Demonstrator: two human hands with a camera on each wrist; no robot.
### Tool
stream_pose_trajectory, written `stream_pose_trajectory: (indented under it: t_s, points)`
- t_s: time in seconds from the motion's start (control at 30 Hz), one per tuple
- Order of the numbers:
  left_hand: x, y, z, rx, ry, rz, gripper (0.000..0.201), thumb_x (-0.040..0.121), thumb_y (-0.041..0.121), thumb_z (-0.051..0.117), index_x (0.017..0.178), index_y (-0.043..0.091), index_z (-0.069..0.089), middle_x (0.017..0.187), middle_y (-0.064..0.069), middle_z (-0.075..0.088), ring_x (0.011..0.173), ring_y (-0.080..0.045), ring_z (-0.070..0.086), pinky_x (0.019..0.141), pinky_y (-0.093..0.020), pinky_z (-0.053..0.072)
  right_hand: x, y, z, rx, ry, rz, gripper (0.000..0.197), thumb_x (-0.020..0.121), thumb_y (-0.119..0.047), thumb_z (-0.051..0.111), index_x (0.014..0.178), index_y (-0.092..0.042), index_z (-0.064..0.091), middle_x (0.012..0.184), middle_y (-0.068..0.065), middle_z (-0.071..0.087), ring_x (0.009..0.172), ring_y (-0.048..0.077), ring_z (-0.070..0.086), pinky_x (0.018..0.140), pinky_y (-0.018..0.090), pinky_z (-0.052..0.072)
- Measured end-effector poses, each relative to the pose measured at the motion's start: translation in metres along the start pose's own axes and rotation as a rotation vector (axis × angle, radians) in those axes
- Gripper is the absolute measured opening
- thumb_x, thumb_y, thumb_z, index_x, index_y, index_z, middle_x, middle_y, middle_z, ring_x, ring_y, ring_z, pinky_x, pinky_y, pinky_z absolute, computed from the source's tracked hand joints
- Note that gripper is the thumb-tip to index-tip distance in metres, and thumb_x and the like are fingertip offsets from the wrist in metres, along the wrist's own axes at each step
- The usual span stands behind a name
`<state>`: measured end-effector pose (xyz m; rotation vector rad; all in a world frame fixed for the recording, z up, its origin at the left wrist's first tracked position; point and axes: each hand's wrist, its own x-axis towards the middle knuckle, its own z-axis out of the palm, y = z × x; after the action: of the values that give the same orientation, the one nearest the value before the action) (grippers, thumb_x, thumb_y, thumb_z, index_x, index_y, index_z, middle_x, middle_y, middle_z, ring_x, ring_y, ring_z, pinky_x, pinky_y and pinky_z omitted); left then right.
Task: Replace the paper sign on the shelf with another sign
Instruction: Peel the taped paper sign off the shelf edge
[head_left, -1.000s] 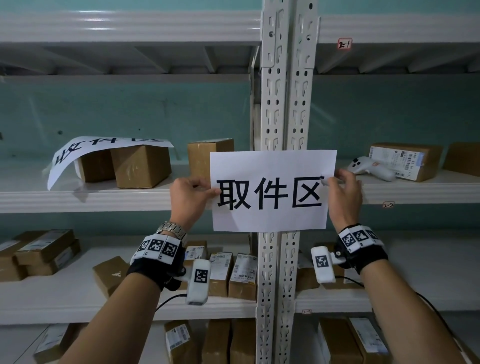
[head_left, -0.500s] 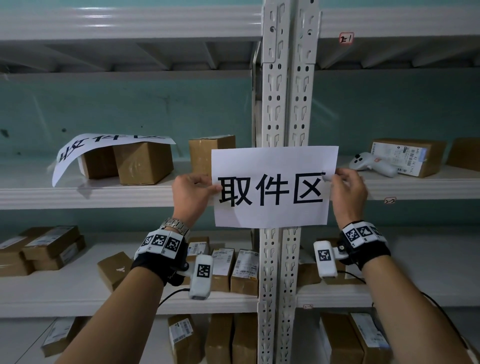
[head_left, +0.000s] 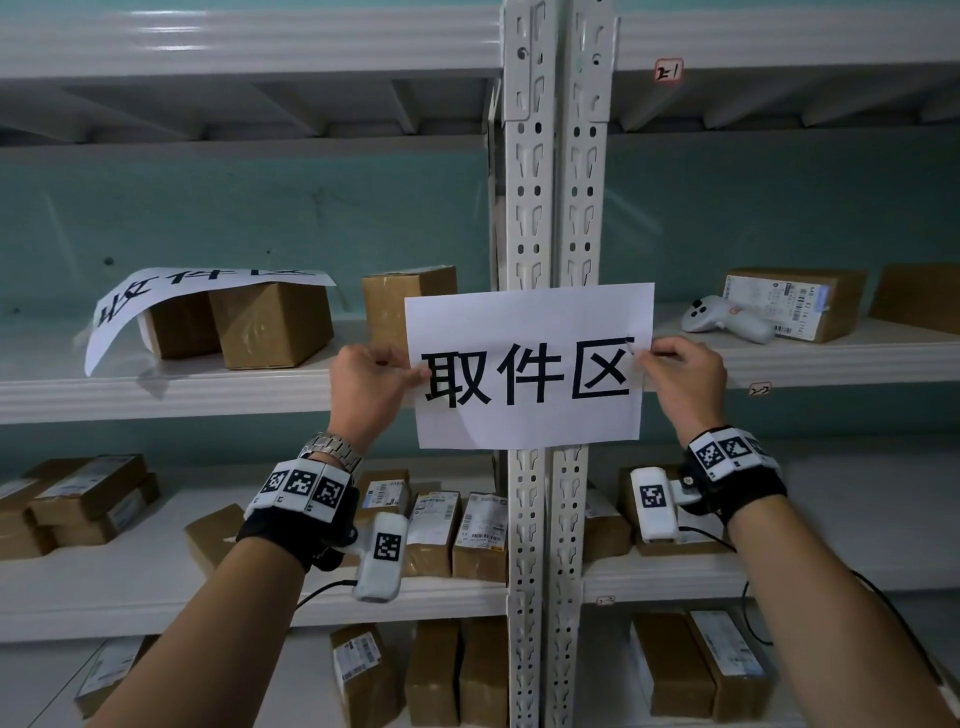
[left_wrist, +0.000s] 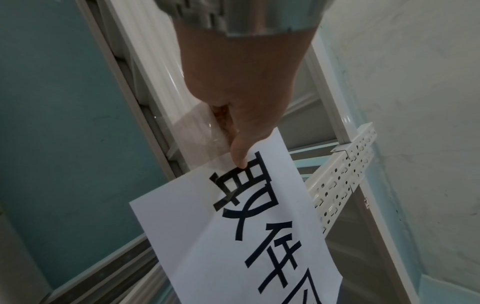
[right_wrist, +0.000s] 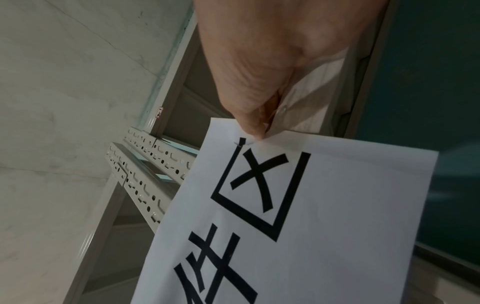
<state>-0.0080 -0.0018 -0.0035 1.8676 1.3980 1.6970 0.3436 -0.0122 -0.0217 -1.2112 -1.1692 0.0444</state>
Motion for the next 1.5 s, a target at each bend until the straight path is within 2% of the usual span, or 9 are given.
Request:
stream_pose_trajectory:
  t_s: [0.13, 0.33, 0.53, 0.63, 0.83, 0.97, 1.07, 1.2, 1.5]
  points:
    - [0.001, -0.004, -0.008, 0.052, 0.02, 0.089, 0.021, 0.074, 0.018, 0.092, 0.087, 0.01, 0.078, 0.079, 0.004, 0.073, 0.065, -0.003, 0.064, 0.062, -0.017, 0.053, 0.0, -0.005, -0.003, -0.006, -0.015, 0.021, 0.013, 0.088, -0.022, 0.076, 0.095, -0.011, 0.078, 0.088, -0.002, 0.073, 0.093, 0.022, 0.069, 0.102, 0.051, 0.052]
    - [0.003, -0.012, -0.016, 0.171, 0.015, 0.133, 0.023, 0.074, 0.018, 0.092, 0.094, 0.01, 0.083, 0.091, -0.003, 0.078, 0.076, -0.012, 0.068, 0.072, -0.024, 0.056, -0.001, -0.005, -0.001, -0.014, -0.017, 0.048, 0.011, 0.084, -0.015, 0.075, 0.093, -0.011, 0.079, 0.093, 0.004, 0.077, 0.095, 0.024, 0.071, 0.096, 0.048, 0.055]
    - [-0.001, -0.014, -0.009, 0.085, 0.1, 0.149, 0.013, 0.076, 0.011, 0.091, 0.085, 0.007, 0.083, 0.088, 0.001, 0.076, 0.076, 0.006, 0.065, 0.066, 0.0, 0.047, -0.001, -0.003, -0.004, -0.018, -0.037, 0.047, 0.009, 0.084, -0.018, 0.076, 0.093, -0.014, 0.078, 0.092, 0.001, 0.076, 0.095, 0.023, 0.07, 0.101, 0.05, 0.054]
    - [-0.002, -0.015, -0.007, 0.134, 0.145, 0.171, 0.013, 0.075, 0.017, 0.092, 0.082, 0.01, 0.083, 0.085, 0.004, 0.077, 0.071, 0.003, 0.064, 0.065, -0.01, 0.049, 0.001, -0.002, -0.005, -0.009, -0.042, 0.056, 0.012, 0.082, -0.016, 0.076, 0.093, -0.013, 0.078, 0.093, 0.002, 0.077, 0.095, 0.022, 0.071, 0.099, 0.048, 0.055]
    - [0.003, -0.039, -0.016, 0.239, 0.14, 0.207, 0.016, 0.075, 0.034, 0.09, 0.08, 0.021, 0.081, 0.087, 0.004, 0.079, 0.086, -0.025, 0.07, 0.075, -0.047, 0.06, 0.001, 0.0, -0.003, -0.028, -0.04, 0.041, 0.014, 0.081, -0.013, 0.076, 0.095, -0.011, 0.078, 0.096, 0.005, 0.077, 0.097, 0.025, 0.07, 0.095, 0.049, 0.056]
    - [0.004, -0.045, -0.021, 0.208, 0.11, 0.212, 0.013, 0.075, 0.029, 0.09, 0.081, 0.025, 0.079, 0.093, 0.006, 0.078, 0.093, -0.027, 0.07, 0.082, -0.051, 0.06, 0.0, 0.0, -0.003, -0.038, -0.027, 0.02, 0.014, 0.081, -0.014, 0.076, 0.095, -0.012, 0.078, 0.095, 0.006, 0.077, 0.097, 0.026, 0.07, 0.1, 0.051, 0.053]
    - [-0.002, -0.043, -0.02, 0.226, 0.123, 0.271, 0.012, 0.076, 0.022, 0.09, 0.08, 0.018, 0.079, 0.095, 0.003, 0.078, 0.096, -0.027, 0.068, 0.087, -0.042, 0.055, -0.001, -0.001, -0.003, -0.027, -0.032, 0.028, 0.014, 0.082, -0.015, 0.076, 0.095, -0.013, 0.078, 0.095, 0.003, 0.077, 0.096, 0.024, 0.07, 0.103, 0.051, 0.052]
    - [-0.014, -0.041, -0.018, 0.296, 0.196, 0.422, 0.011, 0.076, 0.013, 0.091, 0.079, 0.012, 0.08, 0.093, -0.001, 0.079, 0.097, -0.026, 0.063, 0.082, -0.034, 0.044, -0.002, -0.001, -0.004, -0.02, -0.034, 0.019, 0.015, 0.083, -0.014, 0.077, 0.097, -0.012, 0.078, 0.095, 0.001, 0.075, 0.098, 0.023, 0.069, 0.102, 0.05, 0.052]
    - [-0.025, -0.05, -0.013, 0.296, 0.209, 0.475, 0.007, 0.086, 0.016, 0.084, 0.084, 0.011, 0.08, 0.083, -0.002, 0.079, 0.07, -0.02, 0.071, 0.061, -0.039, 0.059, -0.001, 0.002, -0.005, -0.014, -0.043, 0.037, 0.014, 0.081, -0.017, 0.078, 0.094, -0.015, 0.077, 0.098, 0.004, 0.076, 0.101, 0.025, 0.069, 0.101, 0.05, 0.053]
